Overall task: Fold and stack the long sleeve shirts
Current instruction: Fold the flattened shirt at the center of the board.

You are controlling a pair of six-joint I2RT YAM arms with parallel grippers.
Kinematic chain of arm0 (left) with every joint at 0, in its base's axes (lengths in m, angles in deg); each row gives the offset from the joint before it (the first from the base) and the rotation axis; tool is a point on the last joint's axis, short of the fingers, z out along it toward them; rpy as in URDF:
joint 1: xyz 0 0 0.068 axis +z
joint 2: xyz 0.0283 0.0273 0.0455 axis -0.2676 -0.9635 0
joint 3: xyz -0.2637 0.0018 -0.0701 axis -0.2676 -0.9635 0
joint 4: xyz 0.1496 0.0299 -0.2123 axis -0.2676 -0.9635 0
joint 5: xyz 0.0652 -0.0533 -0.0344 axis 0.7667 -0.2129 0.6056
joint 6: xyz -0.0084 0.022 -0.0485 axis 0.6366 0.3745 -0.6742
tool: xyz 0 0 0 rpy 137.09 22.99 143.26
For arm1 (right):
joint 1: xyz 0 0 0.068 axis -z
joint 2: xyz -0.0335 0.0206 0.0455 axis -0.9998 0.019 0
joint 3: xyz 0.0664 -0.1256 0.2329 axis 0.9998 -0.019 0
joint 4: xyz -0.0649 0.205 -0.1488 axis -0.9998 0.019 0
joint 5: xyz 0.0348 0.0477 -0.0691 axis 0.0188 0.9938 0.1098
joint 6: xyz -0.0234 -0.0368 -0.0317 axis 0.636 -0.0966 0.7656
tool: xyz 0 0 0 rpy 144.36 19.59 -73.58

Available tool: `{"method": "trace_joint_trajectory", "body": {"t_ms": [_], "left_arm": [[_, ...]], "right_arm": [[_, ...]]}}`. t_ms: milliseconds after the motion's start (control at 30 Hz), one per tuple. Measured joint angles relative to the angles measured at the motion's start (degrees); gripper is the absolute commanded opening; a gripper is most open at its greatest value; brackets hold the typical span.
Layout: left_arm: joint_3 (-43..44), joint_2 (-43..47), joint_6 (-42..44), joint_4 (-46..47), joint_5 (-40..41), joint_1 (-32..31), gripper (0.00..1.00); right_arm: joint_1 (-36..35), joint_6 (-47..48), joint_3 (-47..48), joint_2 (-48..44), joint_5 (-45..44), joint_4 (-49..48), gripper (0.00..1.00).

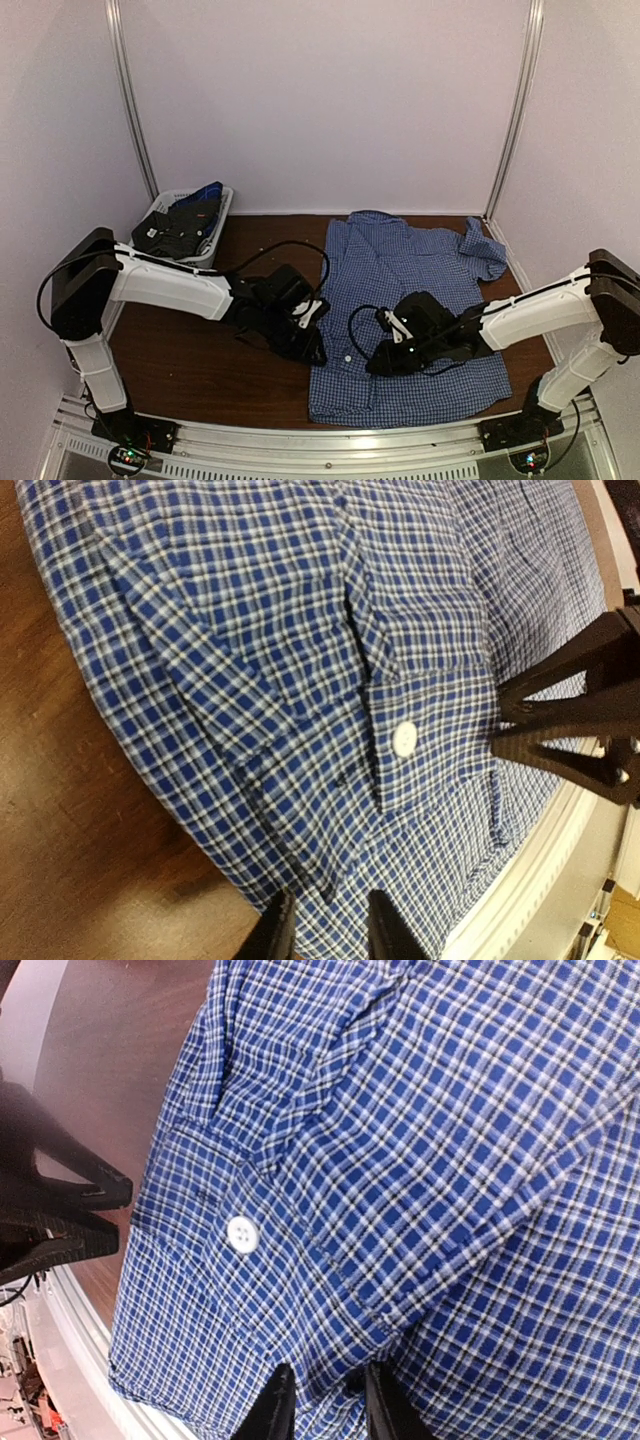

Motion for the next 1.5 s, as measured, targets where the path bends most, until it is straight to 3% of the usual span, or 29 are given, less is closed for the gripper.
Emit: {"method": "trace_joint_trajectory", "body": {"t_ms": [100,200,333,467,667,933,1267,1500], "left_arm": [[1.1,0.4,0.4,-1.8,1.9,0.2,0.4],[2.2,2.0,1.0,-3.0,3.6,1.3,0.43],[5.1,2.9,2.3,-3.7,5.5,4.9,0.43],[9.5,1.0,4.7,-3.7,6.7,9.5,0.44],[19.0,-7.8,8.0,-2.8,7.1,15.6,0.45],[30.3,-19.7,10.1,-3.3,6.9,17.6,0.45],[34.0,-25.7,10.1,-3.7,6.9,17.6,0.45],[35.9,-27.4,9.9,-3.0,6.4,17.6,0.34]], "right_arm": [[0.0,1.2,0.8,-2.0,-1.8,3.1,0.42],[0.6,2.6,3.0,-4.5,-4.4,6.5,0.45],[4.5,5.6,6.2,-7.9,-6.6,9.1,0.44],[11.6,9.2,11.6,-7.2,-7.8,9.8,0.37],[19.4,13.9,23.1,1.1,-7.2,7.8,0.24],[25.3,16.6,34.1,15.5,-2.9,3.7,0.16],[28.3,17.1,45.9,35.8,1.9,2.4,0.14],[28.6,17.2,48.4,38.3,2.3,3.8,0.19]]}}
